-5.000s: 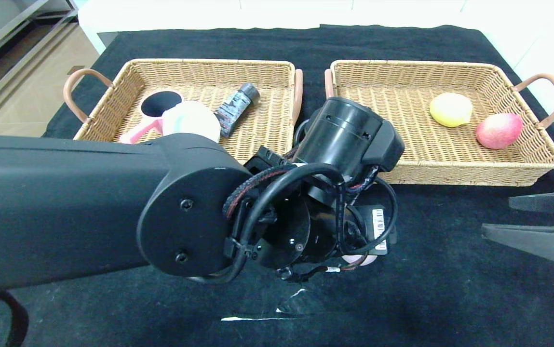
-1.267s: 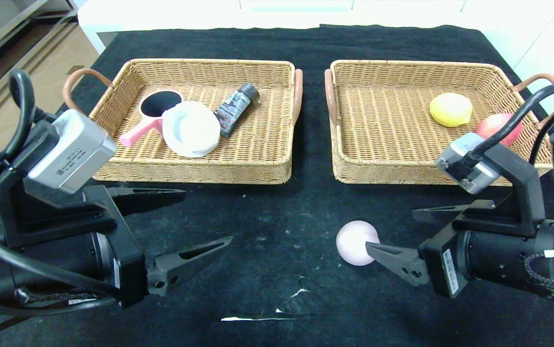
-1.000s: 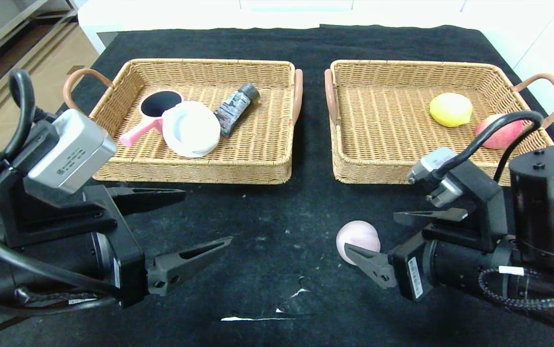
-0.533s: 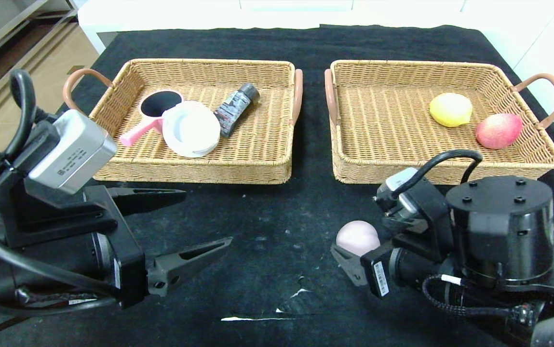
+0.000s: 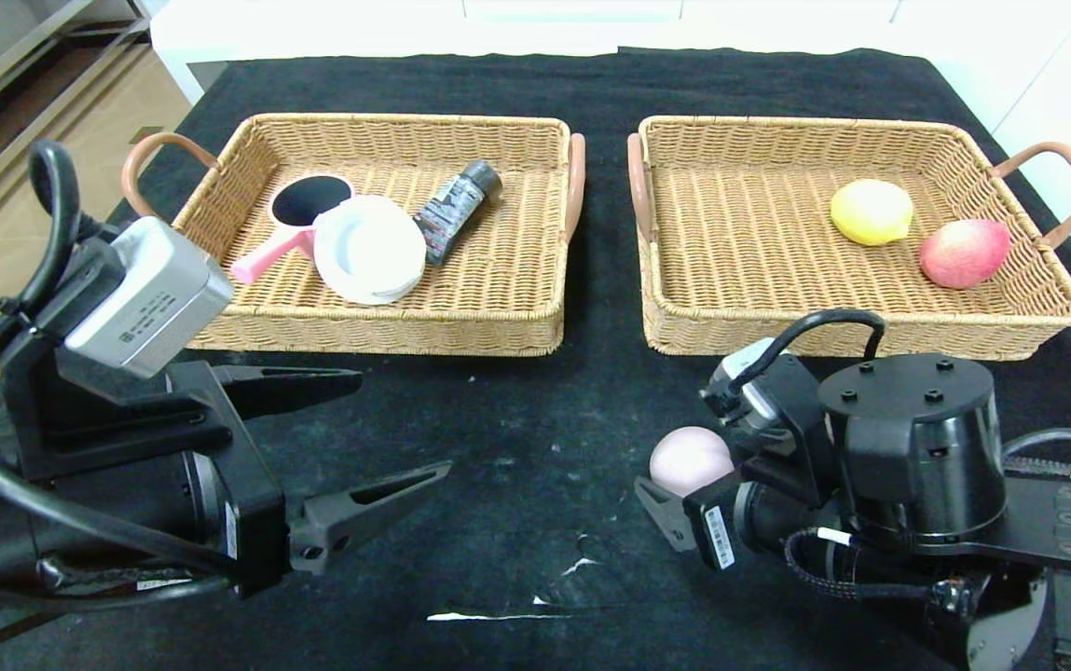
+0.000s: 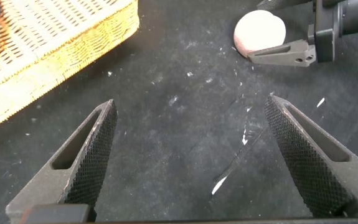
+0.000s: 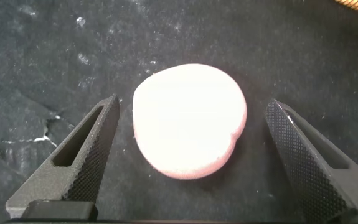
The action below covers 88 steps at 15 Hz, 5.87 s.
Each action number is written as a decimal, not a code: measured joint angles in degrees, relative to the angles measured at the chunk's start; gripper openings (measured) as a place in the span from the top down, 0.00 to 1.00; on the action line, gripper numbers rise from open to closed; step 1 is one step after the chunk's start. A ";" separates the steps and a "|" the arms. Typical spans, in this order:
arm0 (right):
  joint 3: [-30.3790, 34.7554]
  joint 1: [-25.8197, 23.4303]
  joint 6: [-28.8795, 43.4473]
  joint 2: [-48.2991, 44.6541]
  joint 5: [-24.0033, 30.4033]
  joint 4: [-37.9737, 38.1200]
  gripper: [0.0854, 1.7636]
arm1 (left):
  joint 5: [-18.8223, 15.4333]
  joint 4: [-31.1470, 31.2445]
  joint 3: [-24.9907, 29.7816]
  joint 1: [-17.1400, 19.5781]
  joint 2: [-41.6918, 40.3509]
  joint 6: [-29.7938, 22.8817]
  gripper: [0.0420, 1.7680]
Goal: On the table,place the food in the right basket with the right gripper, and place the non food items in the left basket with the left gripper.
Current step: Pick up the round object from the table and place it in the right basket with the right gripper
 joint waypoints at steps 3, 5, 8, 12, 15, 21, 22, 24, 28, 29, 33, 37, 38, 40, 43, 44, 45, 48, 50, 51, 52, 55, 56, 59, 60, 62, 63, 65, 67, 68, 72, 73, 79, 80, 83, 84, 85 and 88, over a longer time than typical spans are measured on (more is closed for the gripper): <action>-0.28 -0.61 0.04 0.55 0.04 -0.22 0.03 | 0.00 0.00 0.02 -0.02 0.17 0.00 0.03; -0.38 -1.22 0.11 1.02 0.17 -0.90 0.03 | -0.02 0.00 0.05 -0.05 0.23 -0.02 0.03; -0.49 -1.57 0.09 1.79 0.28 -2.38 0.03 | -0.02 0.01 0.05 -0.10 0.30 0.00 0.03; -0.06 -1.60 0.06 2.01 0.54 -2.45 0.18 | -0.11 0.11 0.10 -0.11 0.34 0.00 0.03; 0.11 -1.43 0.04 1.93 0.63 -2.34 0.43 | -0.11 0.09 0.07 -0.11 0.32 0.00 0.03; 0.05 -1.35 0.01 1.88 0.63 -2.45 0.95 | -0.11 0.11 0.05 -0.11 0.37 -0.02 0.03; 0.05 -1.35 0.01 1.88 0.61 -2.47 0.95 | -0.11 0.09 0.05 -0.11 0.39 0.00 0.03; 0.05 -1.35 0.06 1.87 0.61 -2.40 0.95 | -0.17 0.11 0.11 -0.11 0.41 0.00 0.03; -0.02 -1.35 0.09 1.76 0.61 -2.38 0.95 | -0.20 0.09 0.13 -0.11 0.43 -0.02 0.03; 0.02 -1.35 0.09 1.76 0.65 -2.38 0.95 | -0.17 0.11 0.13 -0.11 0.43 0.00 0.03; -0.11 -1.10 0.11 1.05 0.85 -2.32 0.95 | -0.17 0.11 0.13 -0.11 0.43 0.00 0.03; -0.72 -0.63 -0.18 -1.38 0.87 -2.18 0.95 | -0.24 0.09 0.13 -0.11 0.69 0.00 0.03; -1.12 -0.49 -0.35 -2.07 0.87 -1.85 0.95 | -0.26 0.09 0.16 -0.11 0.78 0.02 0.03; -2.10 -0.41 -0.63 -3.41 0.89 -1.46 0.95 | -0.22 0.00 0.32 -0.11 0.85 0.00 0.03; -4.30 -0.83 -1.65 -4.57 0.85 -0.83 0.95 | -0.26 0.01 0.38 -0.11 0.87 0.02 0.03; -5.46 -1.18 -2.12 -4.80 0.85 -0.22 0.95 | -0.26 0.01 0.38 -0.11 0.89 0.02 0.03; -6.89 -1.60 -2.50 -5.00 0.87 0.59 0.95 | -0.24 0.00 0.38 -0.11 0.89 0.05 0.03; -12.48 -3.11 -2.99 -5.24 1.17 4.27 0.95 | -0.26 0.00 0.38 -0.11 0.89 0.07 0.03; -16.09 -5.18 -3.25 -5.05 3.04 5.95 0.95 | -0.26 0.04 0.40 -0.11 0.89 0.07 0.03; -17.83 -6.67 -3.25 -4.79 4.08 6.97 0.95 | -0.26 0.09 0.44 -0.11 0.89 0.09 0.03; -19.37 -8.19 -3.29 -4.47 5.00 7.56 0.95 | -0.28 0.04 0.44 -0.11 0.89 0.07 0.03; -23.81 -13.47 -3.29 -3.50 9.74 9.81 0.95 | -0.33 0.06 0.49 -0.13 0.91 0.07 0.03; -25.22 -15.57 -3.29 -3.08 11.62 10.36 0.95 | -0.33 0.04 0.49 -0.18 0.91 0.09 0.03; -29.42 -21.70 -3.25 -1.27 14.92 10.95 0.95 | -0.28 0.00 0.49 -0.21 1.13 0.05 0.03; -30.71 -23.60 -3.21 -0.50 16.30 11.13 0.95 | -0.28 -0.07 0.49 -0.21 1.27 0.02 0.03; -33.10 -27.01 -3.23 1.18 18.83 11.45 0.95 | -0.28 -0.07 0.49 -0.21 1.46 0.00 0.03; -33.99 -28.25 -3.27 1.97 19.75 11.41 0.95 | -0.28 -0.10 0.49 -0.21 1.52 -0.02 0.03; -35.83 -29.96 -3.29 3.30 21.41 11.25 0.95 | -0.28 -0.10 0.49 -0.21 1.57 -0.09 0.03; -37.60 -31.04 -3.36 4.72 21.63 11.50 0.95 | -0.26 -0.10 0.44 -0.22 1.57 -0.09 0.03; -38.38 -31.39 -3.38 5.40 21.64 11.69 0.95 | -0.28 -0.10 0.43 -0.22 1.57 -0.09 0.03; -40.17 -32.17 -3.38 7.35 21.36 12.08 0.95 | -0.20 -0.10 0.38 -0.22 1.57 -0.09 0.03; -40.24 -32.22 -3.38 7.52 21.33 12.08 0.86 | -0.20 -0.10 0.38 -0.22 1.55 -0.11 0.03; -40.19 -32.22 -3.32 7.77 21.31 12.11 0.41 | -0.17 -0.07 0.49 -0.21 1.57 -0.09 0.03; -40.19 -32.22 -3.27 7.78 21.31 12.08 0.37 | -0.20 -0.10 0.49 -0.21 1.57 -0.09 0.03; -40.17 -32.22 -3.27 7.94 21.30 12.00 0.26 | -0.20 -0.07 0.49 -0.21 1.57 -0.09 0.03; -40.11 -32.22 -3.27 8.02 21.22 12.02 0.23 | -0.20 -0.07 0.49 -0.21 1.57 -0.09 0.03; -39.96 -32.24 -3.29 8.09 21.22 12.00 0.21 | -0.20 -0.07 0.49 -0.21 1.57 -0.09 0.03; -39.22 -32.20 -3.27 7.74 21.21 12.21 0.15 | -0.15 -0.18 0.40 -0.21 1.50 -0.09 0.03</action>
